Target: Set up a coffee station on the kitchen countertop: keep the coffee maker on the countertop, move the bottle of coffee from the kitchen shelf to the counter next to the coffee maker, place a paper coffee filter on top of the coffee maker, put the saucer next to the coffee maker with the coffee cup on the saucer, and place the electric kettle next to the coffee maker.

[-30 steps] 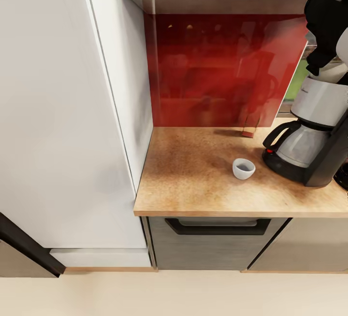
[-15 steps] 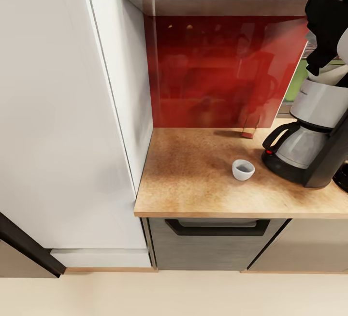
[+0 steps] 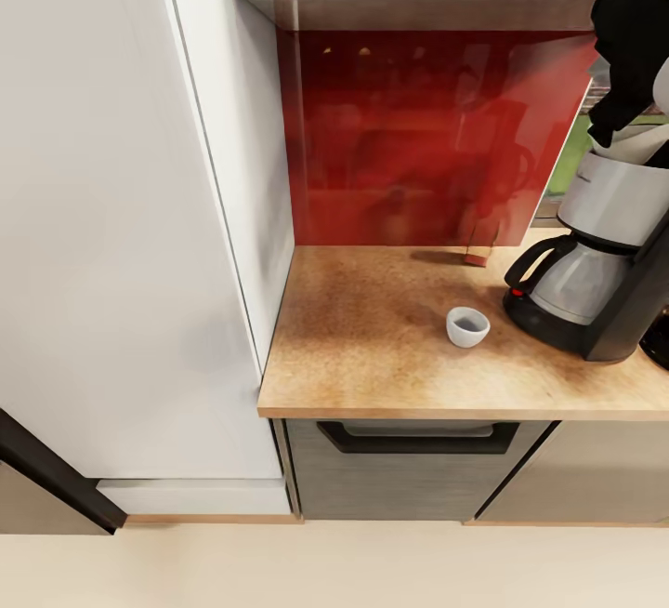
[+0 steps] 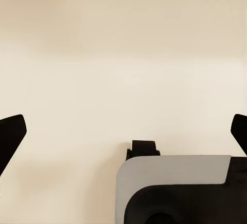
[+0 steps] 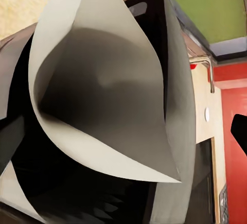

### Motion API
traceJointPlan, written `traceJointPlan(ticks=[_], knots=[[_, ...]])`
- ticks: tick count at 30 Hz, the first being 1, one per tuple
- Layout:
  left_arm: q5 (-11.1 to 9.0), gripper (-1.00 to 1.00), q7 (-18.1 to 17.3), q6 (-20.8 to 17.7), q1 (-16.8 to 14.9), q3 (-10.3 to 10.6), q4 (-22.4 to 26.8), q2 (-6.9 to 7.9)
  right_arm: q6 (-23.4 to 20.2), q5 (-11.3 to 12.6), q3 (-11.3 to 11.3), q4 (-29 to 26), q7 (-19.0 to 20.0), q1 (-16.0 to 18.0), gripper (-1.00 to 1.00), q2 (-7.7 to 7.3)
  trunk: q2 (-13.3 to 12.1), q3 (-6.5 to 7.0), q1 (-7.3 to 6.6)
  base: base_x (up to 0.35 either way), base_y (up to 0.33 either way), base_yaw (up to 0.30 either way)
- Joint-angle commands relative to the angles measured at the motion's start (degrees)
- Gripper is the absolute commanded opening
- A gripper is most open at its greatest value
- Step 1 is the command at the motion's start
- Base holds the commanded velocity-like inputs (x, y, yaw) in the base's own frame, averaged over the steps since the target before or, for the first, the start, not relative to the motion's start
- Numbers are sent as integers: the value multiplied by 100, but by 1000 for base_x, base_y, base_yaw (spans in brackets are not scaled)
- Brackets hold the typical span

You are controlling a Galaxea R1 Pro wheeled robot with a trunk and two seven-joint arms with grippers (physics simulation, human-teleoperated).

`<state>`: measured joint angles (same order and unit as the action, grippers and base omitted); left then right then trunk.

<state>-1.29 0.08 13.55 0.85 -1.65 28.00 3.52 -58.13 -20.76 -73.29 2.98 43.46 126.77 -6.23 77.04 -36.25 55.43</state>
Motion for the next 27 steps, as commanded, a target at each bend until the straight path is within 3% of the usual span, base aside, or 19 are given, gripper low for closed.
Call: traceJointPlan(ticks=[1, 20, 27], knots=[[-13, 100, 2, 7, 2, -2, 6, 0, 0, -60, 6, -5, 70, 16, 100, -1, 2, -4, 0, 0, 0, 0], [-16, 100, 1, 7, 2, -2, 4, 0, 3, -42, 7, -8, 112, 350, 100, -52, 2, -4, 0, 0, 0, 0], [-19, 100, 1, 7, 2, -3, 8, 0, 3, -42, 3, -8, 618, 403, 100, -54, 2, -4, 0, -100, 0, 0]])
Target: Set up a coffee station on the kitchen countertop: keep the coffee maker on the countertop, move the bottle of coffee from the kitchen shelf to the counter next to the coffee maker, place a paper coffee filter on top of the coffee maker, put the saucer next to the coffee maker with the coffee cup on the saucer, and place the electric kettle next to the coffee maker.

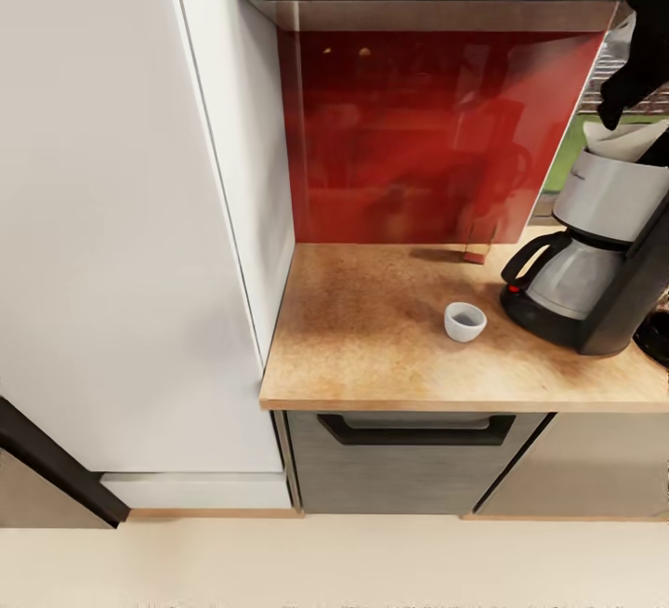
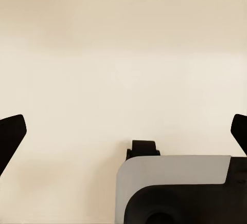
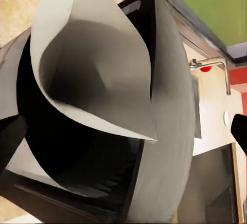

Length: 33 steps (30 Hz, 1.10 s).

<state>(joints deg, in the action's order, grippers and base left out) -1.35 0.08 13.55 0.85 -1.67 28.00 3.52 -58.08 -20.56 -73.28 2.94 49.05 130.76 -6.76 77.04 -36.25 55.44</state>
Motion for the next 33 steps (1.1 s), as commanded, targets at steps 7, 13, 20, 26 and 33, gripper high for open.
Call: traceJointPlan(ticks=[7, 13, 20, 26, 33], knots=[[-14, 100, 1, 7, 2, -2, 12, 0, -1, -62, -2, -4, 164, 10, 100, -1, 3, -4, -1, -127, 0, 0], [-15, 100, 1, 7, 2, -1, 12, 0, -1, -64, -2, -4, 182, 11, 100, -1, 3, -4, -1, -159, 0, 0], [-14, 100, 1, 7, 2, -1, 11, 0, 20, -63, -2, -5, 653, 13, 100, -168, 3, -4, -1, -237, 0, 0], [-14, 100, 1, 7, 2, -1, 12, 0, 37, -62, -1, -20, 1425, 18, 100, -340, 3, -4, -1, -95, 0, 0], [-13, 100, 1, 7, 2, -2, 15, 0, 129, -32, 5, -34, 1832, 126, 100, -402, 3, -4, -1, -214, 0, 0]])
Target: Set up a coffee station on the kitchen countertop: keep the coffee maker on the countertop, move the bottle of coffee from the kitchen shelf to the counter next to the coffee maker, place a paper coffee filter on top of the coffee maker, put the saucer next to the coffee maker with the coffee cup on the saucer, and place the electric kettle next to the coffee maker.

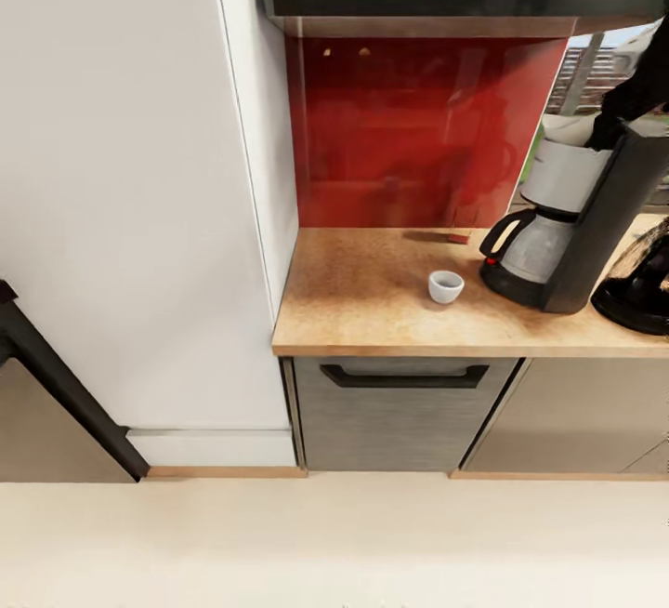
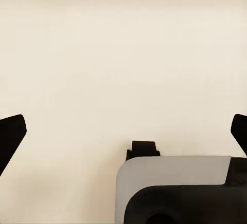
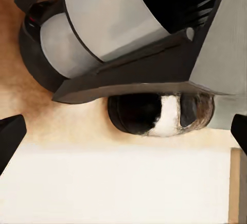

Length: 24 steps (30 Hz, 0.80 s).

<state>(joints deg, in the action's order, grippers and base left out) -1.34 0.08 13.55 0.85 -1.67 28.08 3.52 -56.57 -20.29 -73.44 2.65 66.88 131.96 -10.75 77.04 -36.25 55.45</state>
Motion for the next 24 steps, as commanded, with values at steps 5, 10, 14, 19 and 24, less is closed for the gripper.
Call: traceJointPlan(ticks=[5, 10, 14, 19, 24], knots=[[-15, 100, 1, 7, 2, -1, 30, 0, 511, 54, 34, -10, 1479, 229, 100, -13, 2, -4, -1, -52, 0, 0], [-15, 100, 1, 7, 2, 0, 47, 0, 937, 891, 542, -7, 2098, 164, 100, -2, 2, -4, -1, -7, 0, 0], [-15, 100, 1, 7, 2, 0, 55, 0, 1506, 2115, 729, -44, 2192, -441, 100, 104, 2, -4, -1, -1, 0, 0], [-15, 100, 1, 7, 2, 0, 54, -2, 2134, 3716, 789, -793, 2092, -1434, 100, 158, 2, -4, -1, 0, 0, 0], [-15, 100, 1, 7, 2, 6, 62, -8, 1770, 4792, 951, -2551, 660, -2485, 100, 128, 2, -4, -1, 0, 0, 0]])
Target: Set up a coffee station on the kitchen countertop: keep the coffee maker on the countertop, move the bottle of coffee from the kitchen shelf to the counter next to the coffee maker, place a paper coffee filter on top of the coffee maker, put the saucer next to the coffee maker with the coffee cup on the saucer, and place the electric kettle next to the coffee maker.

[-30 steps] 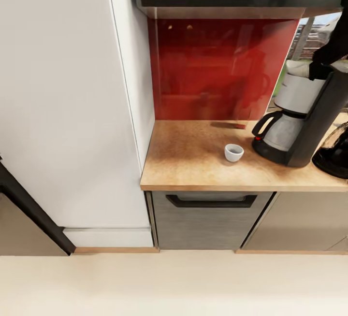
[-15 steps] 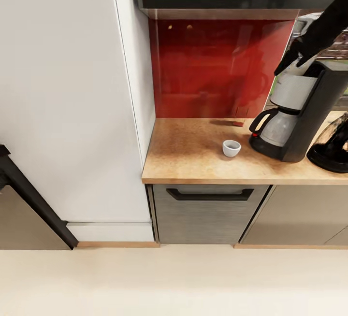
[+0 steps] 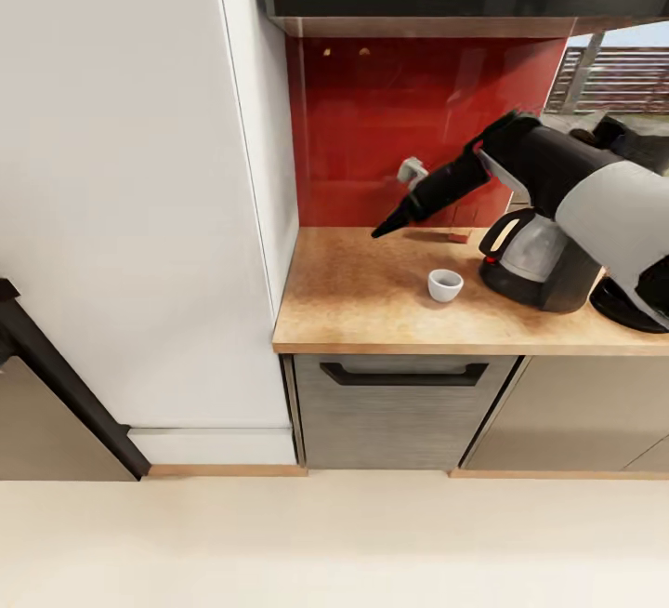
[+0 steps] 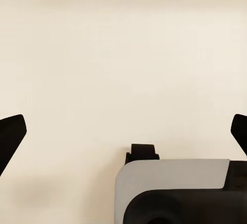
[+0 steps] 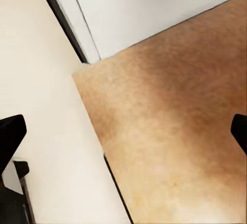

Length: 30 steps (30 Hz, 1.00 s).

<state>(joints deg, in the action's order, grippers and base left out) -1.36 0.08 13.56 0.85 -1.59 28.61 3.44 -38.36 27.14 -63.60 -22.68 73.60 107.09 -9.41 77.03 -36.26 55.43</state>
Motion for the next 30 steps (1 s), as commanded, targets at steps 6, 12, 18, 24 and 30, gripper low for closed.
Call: traceJointPlan(ticks=[6, 12, 18, 24, 30], knots=[[-23, 100, 1, 7, 3, 1, 22, -2, -1699, 929, 2178, -4070, -3615, -2354, 100, -76, 3, -4, 0, 0, 0, 0], [-30, 100, 1, 13, 3, 1, 29, -2, -1844, 1050, 3038, -5445, -4048, -4322, 100, -182, 3, -4, 0, 0, 0, 0], [-31, 100, 1, 15, 3, 1, 29, -2, -1880, 1072, 4210, -6121, -4020, -6202, 100, -307, 3, -4, 0, 0, 0, 0], [-31, 100, 1, 15, 3, -6, 23, -2, -1447, 1067, 4398, -6313, -3494, -7306, 100, -785, 3, -4, 0, 0, 0, 0], [-42, 100, 1, 16, 3, -6, 22, -3, -1079, 1057, 4635, -6339, -3073, -8454, 100, -1269, 3, -4, 0, 0, 0, 0]])
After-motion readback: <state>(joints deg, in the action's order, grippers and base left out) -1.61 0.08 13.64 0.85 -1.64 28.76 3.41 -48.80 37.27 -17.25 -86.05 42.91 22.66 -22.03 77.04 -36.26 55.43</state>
